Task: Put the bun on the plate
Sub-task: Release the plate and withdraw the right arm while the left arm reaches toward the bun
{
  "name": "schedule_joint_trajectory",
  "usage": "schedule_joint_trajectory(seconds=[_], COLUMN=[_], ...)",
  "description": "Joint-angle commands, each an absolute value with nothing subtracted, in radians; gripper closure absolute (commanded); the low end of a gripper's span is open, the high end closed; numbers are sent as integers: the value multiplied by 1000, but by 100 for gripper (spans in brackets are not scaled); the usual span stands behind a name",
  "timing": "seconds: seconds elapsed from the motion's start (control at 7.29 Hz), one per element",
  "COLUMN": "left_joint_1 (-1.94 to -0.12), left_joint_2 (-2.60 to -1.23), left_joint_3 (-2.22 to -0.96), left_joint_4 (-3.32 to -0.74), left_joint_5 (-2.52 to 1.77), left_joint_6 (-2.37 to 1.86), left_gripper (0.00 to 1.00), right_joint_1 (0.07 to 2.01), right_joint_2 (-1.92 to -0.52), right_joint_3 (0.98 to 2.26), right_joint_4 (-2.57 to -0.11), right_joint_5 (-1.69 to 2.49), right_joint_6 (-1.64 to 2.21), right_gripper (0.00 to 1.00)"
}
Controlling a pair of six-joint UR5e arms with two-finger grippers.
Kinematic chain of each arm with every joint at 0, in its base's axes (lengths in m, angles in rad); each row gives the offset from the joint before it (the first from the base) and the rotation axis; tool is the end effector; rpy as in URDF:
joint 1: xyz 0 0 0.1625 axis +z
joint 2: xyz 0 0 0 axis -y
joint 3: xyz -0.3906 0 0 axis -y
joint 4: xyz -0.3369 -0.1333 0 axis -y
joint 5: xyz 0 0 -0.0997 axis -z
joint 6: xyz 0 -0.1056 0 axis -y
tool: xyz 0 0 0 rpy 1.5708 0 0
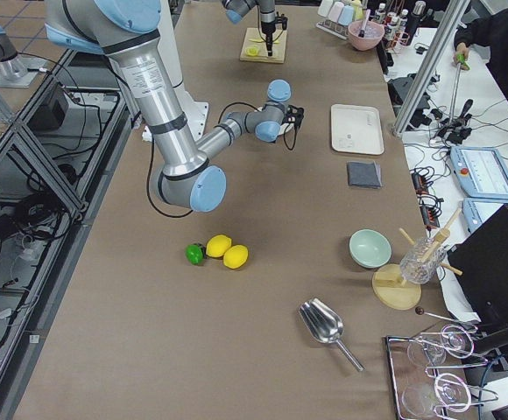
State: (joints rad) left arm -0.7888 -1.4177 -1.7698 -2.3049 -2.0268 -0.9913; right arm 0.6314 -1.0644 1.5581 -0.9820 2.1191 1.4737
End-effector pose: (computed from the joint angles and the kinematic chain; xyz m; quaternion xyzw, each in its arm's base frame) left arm 0.2305 -0.3553 0.5304 0.0721 0.4191 -0.0087 0.9050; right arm -0.4482 -0.4247 0.2987 -0.0401 -0.5461 0.0833 0.8326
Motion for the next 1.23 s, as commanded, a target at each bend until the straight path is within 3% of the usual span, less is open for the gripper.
schedule_joint_trajectory(seconds=[0.0, 0.41, 0.82, 1.1], left_joint_1=[-801, -810, -630, -476], left_joint_2=[-1459, -1710, -2056, -2173], left_joint_3=[-1853, -1881, -1876, -1844], left_joint_4=[-2237, -2041, -1689, -1608], left_joint_5=[-2075, -2086, -1877, -1737], left_joint_6=[-992, -1084, -1181, -1271], left_gripper=[81, 80, 80, 76], right_joint_1=[783, 967, 1113, 1172], right_joint_2=[-1153, -1328, -1452, -1537], right_joint_3=[1595, 1601, 1588, 1588], right_joint_4=[-989, -1005, -1095, -1095], right_joint_5=[2216, 2317, 2329, 2330], right_joint_6=[1334, 1015, 703, 565], right_gripper=[1, 1, 1, 1])
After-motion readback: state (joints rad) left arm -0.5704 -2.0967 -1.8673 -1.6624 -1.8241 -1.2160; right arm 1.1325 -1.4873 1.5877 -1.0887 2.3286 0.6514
